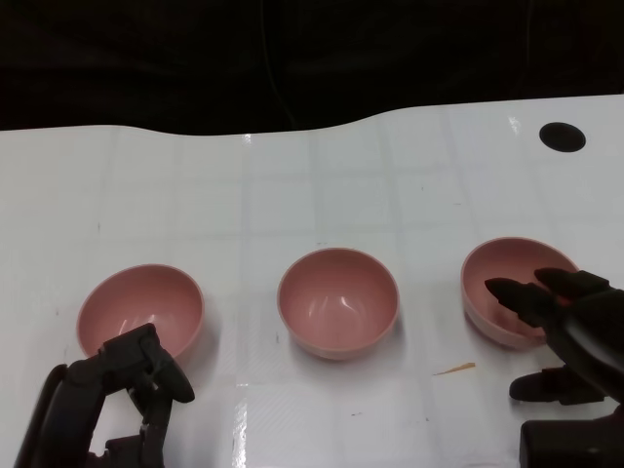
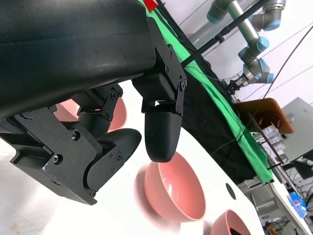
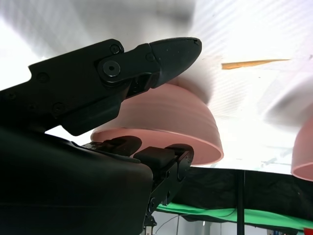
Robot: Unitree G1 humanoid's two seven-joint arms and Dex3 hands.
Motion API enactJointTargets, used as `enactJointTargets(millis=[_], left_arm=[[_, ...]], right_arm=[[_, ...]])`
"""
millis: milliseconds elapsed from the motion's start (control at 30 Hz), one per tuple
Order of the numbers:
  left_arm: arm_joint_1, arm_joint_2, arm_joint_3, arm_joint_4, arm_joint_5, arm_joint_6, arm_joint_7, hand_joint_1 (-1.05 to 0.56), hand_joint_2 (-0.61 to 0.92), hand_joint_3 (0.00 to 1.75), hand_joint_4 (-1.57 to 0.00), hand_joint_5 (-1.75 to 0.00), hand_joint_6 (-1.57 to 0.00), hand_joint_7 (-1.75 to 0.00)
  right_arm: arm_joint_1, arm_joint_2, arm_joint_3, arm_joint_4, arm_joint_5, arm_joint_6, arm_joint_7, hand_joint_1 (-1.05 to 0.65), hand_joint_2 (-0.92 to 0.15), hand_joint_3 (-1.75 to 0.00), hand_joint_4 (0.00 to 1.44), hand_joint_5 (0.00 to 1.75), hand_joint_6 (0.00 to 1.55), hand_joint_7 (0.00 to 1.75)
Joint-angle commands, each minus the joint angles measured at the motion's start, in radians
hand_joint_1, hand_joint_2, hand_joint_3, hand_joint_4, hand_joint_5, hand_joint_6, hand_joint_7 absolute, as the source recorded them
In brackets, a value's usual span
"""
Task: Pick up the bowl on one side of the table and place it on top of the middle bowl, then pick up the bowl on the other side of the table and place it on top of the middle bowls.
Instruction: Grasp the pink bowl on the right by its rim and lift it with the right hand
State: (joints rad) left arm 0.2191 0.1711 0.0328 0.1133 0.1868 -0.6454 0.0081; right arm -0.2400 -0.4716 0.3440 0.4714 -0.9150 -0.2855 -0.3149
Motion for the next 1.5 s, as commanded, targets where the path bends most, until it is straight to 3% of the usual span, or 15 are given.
enactJointTargets(millis=[33, 633, 1067, 1233, 1500], left_arm=[[0.006, 0.012, 0.005, -0.018, -0.008, 0.02, -0.007, -0.06, 0.43, 1.3, -0.8, -1.66, -0.77, -1.51], [0.019, 0.01, 0.003, -0.035, 0.003, 0.022, 0.001, -0.06, 0.43, 1.33, -0.82, -1.66, -0.77, -1.51], [0.026, 0.006, 0.004, -0.052, 0.011, 0.037, 0.006, -0.08, 0.41, 1.36, -0.81, -1.68, -0.78, -1.5], [0.028, 0.004, 0.004, -0.062, 0.009, 0.048, 0.006, -0.07, 0.39, 1.38, -0.81, -1.67, -0.78, -1.51], [0.028, 0.005, 0.004, -0.064, 0.01, 0.05, 0.006, -0.07, 0.38, 1.39, -0.81, -1.66, -0.78, -1.51]], right_arm=[[-0.037, -0.005, 0.017, 0.049, 0.007, -0.008, -0.04, -0.84, -0.92, -0.09, 0.47, 0.06, 0.46, 0.06], [-0.247, 0.05, 0.137, 0.421, 0.014, -0.082, -0.191, -0.77, -0.92, -0.07, 0.6, 0.04, 0.6, 0.04], [-0.309, 0.071, 0.193, 0.539, 0.017, -0.106, -0.237, -0.72, -0.92, -0.05, 0.63, 0.03, 0.63, 0.03], [-0.322, 0.072, 0.223, 0.575, 0.007, -0.139, -0.294, -0.52, -0.92, -0.03, 0.87, 0.07, 0.86, 0.05], [-0.333, 0.075, 0.239, 0.599, 0.013, -0.149, -0.313, -0.51, -0.92, -0.03, 0.91, 0.06, 0.89, 0.04]])
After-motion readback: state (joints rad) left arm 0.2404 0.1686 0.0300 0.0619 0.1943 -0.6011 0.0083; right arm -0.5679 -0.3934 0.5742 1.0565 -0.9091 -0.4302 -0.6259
